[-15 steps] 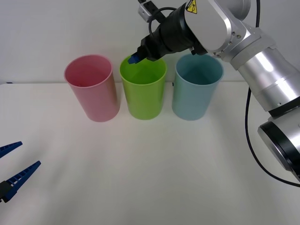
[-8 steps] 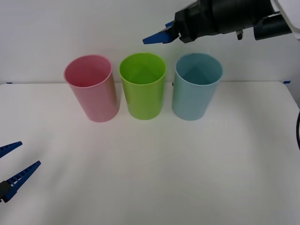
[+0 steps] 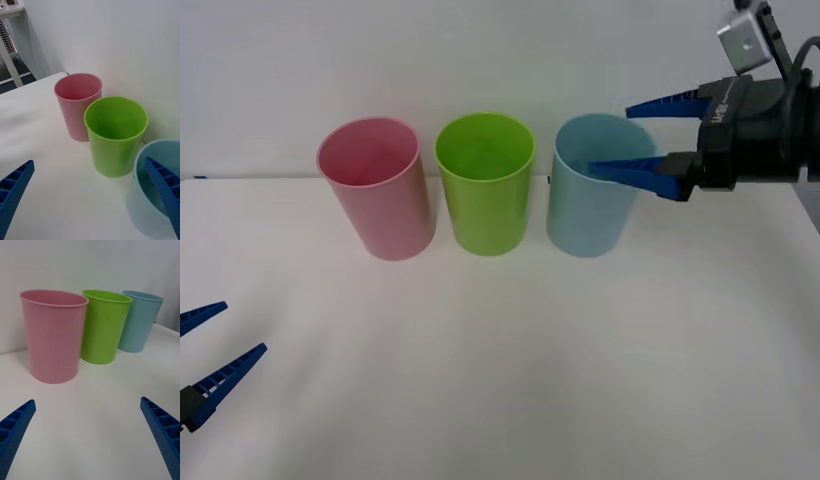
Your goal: Put cans in the blue bin and PET bottles in the pink bin and trash in the green bin.
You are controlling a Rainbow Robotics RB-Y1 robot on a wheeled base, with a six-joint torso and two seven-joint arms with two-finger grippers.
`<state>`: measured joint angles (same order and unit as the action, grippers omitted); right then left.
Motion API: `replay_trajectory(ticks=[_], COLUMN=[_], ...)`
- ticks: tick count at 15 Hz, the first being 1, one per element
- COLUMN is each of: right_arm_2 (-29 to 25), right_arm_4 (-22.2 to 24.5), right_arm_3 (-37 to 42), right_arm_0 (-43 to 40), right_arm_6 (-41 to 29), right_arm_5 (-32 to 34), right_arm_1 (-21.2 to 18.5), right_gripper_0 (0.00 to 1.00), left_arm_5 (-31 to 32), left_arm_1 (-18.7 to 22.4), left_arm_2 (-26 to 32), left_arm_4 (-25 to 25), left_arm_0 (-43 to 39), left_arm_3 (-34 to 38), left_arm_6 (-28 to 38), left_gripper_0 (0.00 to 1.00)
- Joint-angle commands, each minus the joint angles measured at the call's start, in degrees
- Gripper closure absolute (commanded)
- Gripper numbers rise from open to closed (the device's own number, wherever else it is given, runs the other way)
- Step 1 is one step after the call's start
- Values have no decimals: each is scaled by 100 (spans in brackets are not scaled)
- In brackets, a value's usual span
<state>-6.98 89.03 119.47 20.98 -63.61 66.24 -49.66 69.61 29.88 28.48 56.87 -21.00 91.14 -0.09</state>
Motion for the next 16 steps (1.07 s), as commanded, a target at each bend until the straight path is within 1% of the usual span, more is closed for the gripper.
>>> replay_trajectory(ticks=[1, 3, 4, 6, 7, 8, 10, 13, 16], right_arm_2=[-550, -805, -981, -1227, -1376, -1490, -1631, -1622, -1570], right_arm_4=[0, 0, 26, 237, 404, 562, 791, 800, 659], right_arm_3=[621, 709, 700, 700, 691, 682, 665, 568, 190], right_arm_0=[-991, -1501, -1756, -2072, -2221, -2336, -2652, -3048, -3197], right_arm_6=[200, 692, 1035, 1509, 1791, 2028, 2494, 3091, 3715], right_arm_5=[91, 293, 548, 935, 1234, 1515, 1770, 1770, 1761], right_arm_1=[71, 370, 704, 1336, 1802, 2180, 2620, 2672, 2672], right_gripper_0=[0, 0, 0, 0, 0, 0, 0, 0, 0], left_arm_5=[0, 0, 0, 0, 0, 0, 0, 0, 0], left_arm_1=[0, 0, 0, 0, 0, 0, 0, 0, 0], left_arm_2=[0, 0, 0, 0, 0, 0, 0, 0, 0], left_arm_4=[0, 0, 0, 0, 0, 0, 0, 0, 0], left_arm_0=[-1, -1, -1, -1, -1, -1, -1, -1, -1], left_arm_3=[0, 0, 0, 0, 0, 0, 0, 0, 0], left_arm_6=[0, 0, 0, 0, 0, 0, 0, 0, 0], left_gripper_0=[4, 4, 4, 4, 4, 4, 4, 4, 4])
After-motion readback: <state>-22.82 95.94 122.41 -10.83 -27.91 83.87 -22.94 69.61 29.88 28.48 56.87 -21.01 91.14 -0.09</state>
